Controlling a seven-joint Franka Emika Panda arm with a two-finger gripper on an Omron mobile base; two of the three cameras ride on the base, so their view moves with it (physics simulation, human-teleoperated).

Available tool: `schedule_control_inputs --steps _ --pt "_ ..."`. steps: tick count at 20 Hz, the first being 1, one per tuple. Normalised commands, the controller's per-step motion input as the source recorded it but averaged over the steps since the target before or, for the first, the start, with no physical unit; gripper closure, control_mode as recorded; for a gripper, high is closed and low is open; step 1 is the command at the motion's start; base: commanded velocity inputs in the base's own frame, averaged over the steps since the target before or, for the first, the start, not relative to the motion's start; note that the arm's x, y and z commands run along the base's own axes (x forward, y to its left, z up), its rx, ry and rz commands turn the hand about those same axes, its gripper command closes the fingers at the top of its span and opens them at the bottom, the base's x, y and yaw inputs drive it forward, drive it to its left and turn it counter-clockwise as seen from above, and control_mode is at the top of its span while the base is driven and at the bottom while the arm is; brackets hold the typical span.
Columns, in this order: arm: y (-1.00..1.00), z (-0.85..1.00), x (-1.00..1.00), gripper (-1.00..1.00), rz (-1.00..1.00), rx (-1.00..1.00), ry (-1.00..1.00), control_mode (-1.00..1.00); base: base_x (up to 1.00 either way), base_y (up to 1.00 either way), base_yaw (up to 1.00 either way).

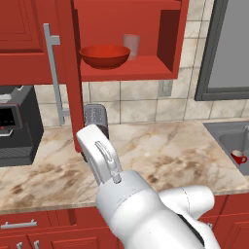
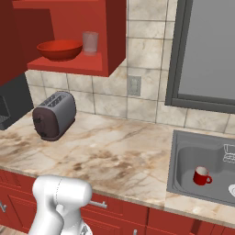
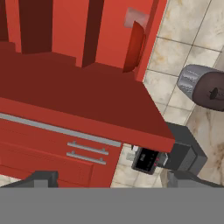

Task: Pick the mug and place it in the sink. Pick the bowl and place it in the open cabinet and then close the cabinet.

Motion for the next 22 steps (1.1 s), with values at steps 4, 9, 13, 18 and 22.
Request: schedule_control_inputs --steps 4,9,13,18,22 --pt "0.32 -0.1 -0.52 -1.0 0.02 0.0 -0.19 -1.0 0.0 0.0 0.0" --pt "0.17 -0.18 0.59 -1.0 0.01 0.0 -0.09 -1.0 0.0 0.0 0.0" --pt "0.11 -0.12 0.56 -1.0 0.0 -0.01 -0.07 -1.0 0.0 0.0 0.0" --pt "0.25 -0.22 0.71 -1.0 0.0 0.0 -0.04 -1.0 0.0 0.0 0.0" --pt "0.34 -0.29 0.76 -1.0 0.0 0.0 -0.02 -1.0 0.0 0.0 0.0"
